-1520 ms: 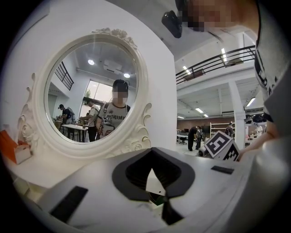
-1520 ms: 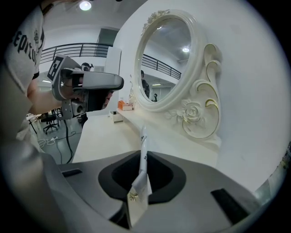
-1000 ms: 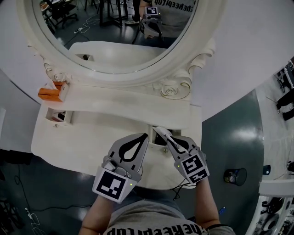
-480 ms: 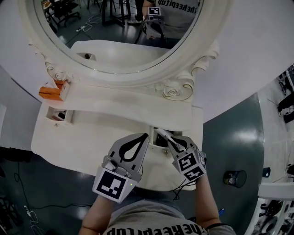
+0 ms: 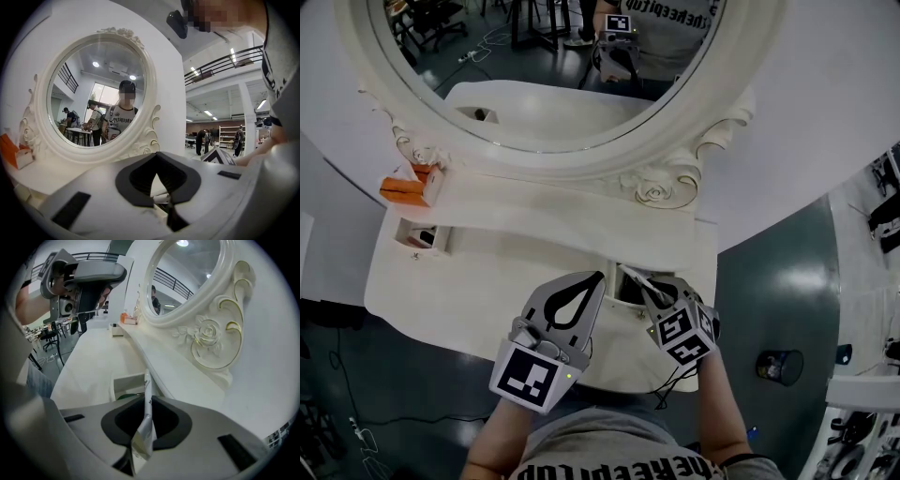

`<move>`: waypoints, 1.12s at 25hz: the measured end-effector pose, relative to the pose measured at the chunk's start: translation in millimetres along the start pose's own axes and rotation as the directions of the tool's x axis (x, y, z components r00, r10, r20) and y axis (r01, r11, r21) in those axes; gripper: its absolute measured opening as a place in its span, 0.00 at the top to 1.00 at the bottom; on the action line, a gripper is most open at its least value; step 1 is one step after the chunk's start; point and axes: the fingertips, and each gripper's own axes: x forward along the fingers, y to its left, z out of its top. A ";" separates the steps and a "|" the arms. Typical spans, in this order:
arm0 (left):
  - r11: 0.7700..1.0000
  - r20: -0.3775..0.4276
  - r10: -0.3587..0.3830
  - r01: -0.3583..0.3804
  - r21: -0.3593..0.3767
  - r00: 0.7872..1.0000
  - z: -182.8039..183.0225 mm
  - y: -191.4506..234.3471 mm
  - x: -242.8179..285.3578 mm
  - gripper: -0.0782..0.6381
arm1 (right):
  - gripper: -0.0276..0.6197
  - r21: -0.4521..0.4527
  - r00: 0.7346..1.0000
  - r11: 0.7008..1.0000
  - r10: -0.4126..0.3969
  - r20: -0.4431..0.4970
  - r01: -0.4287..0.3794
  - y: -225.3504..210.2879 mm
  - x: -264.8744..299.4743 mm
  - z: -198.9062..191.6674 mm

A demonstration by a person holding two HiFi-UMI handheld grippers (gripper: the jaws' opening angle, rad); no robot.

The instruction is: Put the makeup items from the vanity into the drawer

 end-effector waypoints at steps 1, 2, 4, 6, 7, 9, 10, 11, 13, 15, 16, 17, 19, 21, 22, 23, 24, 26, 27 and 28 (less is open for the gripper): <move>1.000 -0.001 -0.001 0.001 0.000 1.000 -0.2 0.0 0.6 0.87 | 0.87 0.000 1.000 1.000 -0.006 -0.009 0.006 -1.0 2.7 -1.8; 1.000 -0.002 -0.001 0.001 -0.001 1.000 -0.2 0.0 1.0 0.87 | 0.87 0.003 1.000 1.000 -0.014 -0.017 0.014 -2.5 5.0 -3.3; 1.000 -0.003 0.000 0.000 -0.003 1.000 0.6 1.2 1.3 0.87 | 0.87 0.017 0.999 0.999 -0.029 -0.025 0.029 -6.5 8.2 -5.1; 1.000 -0.003 0.005 -0.005 -0.003 1.000 1.3 4.3 1.1 0.87 | 0.86 0.033 0.999 0.999 -0.035 -0.022 0.036 -9.1 10.4 -4.6; 1.000 -0.004 0.007 -0.007 -0.003 1.000 1.3 6.0 0.8 0.87 | 0.85 0.043 0.999 0.998 -0.035 -0.017 0.036 -9.4 11.0 -3.8; 1.000 -0.007 0.006 -0.006 -0.002 1.000 0.7 8.0 0.6 0.87 | 0.84 0.068 1.000 0.997 -0.031 -0.007 0.031 -9.1 11.1 -2.3; 1.000 -0.008 0.003 -0.003 -0.002 1.000 0.3 8.2 0.8 0.87 | 0.83 0.077 1.000 0.997 -0.028 -0.004 0.028 -8.8 10.9 -1.9; 1.000 -0.008 0.001 -0.001 -0.002 1.000 -0.1 8.2 1.2 0.87 | 0.82 0.084 1.000 0.996 -0.025 -0.001 0.025 -8.5 10.8 -1.6; 1.000 -0.008 -0.003 0.003 -0.003 1.000 -0.1 8.0 2.2 0.87 | 0.79 0.102 1.000 0.995 -0.014 0.003 0.014 -7.9 10.1 -1.0; 1.000 -0.007 -0.005 0.005 -0.003 1.000 0.2 7.8 2.9 0.87 | 0.76 0.129 1.000 0.992 -0.002 0.008 0.001 -7.5 7.5 0.0; 1.000 -0.007 -0.006 0.006 -0.004 1.000 0.5 7.7 3.0 0.87 | 0.74 0.145 1.000 0.989 0.002 0.013 -0.003 -7.6 5.5 0.7; 1.000 -0.006 -0.007 0.007 -0.005 1.000 0.8 7.7 2.9 0.87 | 0.74 0.162 1.000 0.987 0.004 0.022 -0.007 -7.9 3.1 1.8; 1.000 -0.005 -0.009 0.009 -0.004 1.000 1.5 7.5 2.5 0.87 | 0.72 0.196 0.999 0.980 0.007 0.043 -0.016 -8.7 -2.8 3.8; 1.000 -0.005 -0.012 0.012 -0.003 1.000 1.8 7.0 2.1 0.87 | 0.70 0.220 0.998 0.975 0.008 0.059 -0.021 -10.0 -8.5 4.1; 1.000 -0.006 -0.014 0.014 -0.003 1.000 1.8 6.8 1.9 0.87 | 0.70 0.227 0.998 0.974 0.006 0.067 -0.021 -10.5 -11.1 4.3; 1.000 -0.006 -0.016 0.016 -0.002 1.000 1.6 6.6 1.7 0.87 | 0.70 0.234 0.997 0.972 0.003 0.075 -0.020 -10.7 -13.5 5.0; 1.000 -0.006 -0.019 0.019 -0.001 1.000 1.6 6.2 1.7 0.87 | 0.70 0.240 0.997 0.970 0.001 0.083 -0.021 -10.6 -15.7 5.9; 1.000 -0.005 -0.026 0.026 0.001 1.000 1.9 5.5 1.8 0.87 | 0.68 0.252 0.996 0.967 -0.001 0.094 -0.023 -9.9 -19.3 7.3; 1.000 -0.005 -0.029 0.029 0.001 1.000 2.1 5.1 1.7 0.87 | 0.68 0.255 0.995 0.967 -0.002 0.095 -0.022 -9.4 -20.6 7.4; 0.999 -0.005 -0.033 0.033 0.001 0.999 2.4 4.6 1.6 0.87 | 0.68 0.256 0.995 0.967 -0.005 0.095 -0.020 -8.8 -21.6 7.3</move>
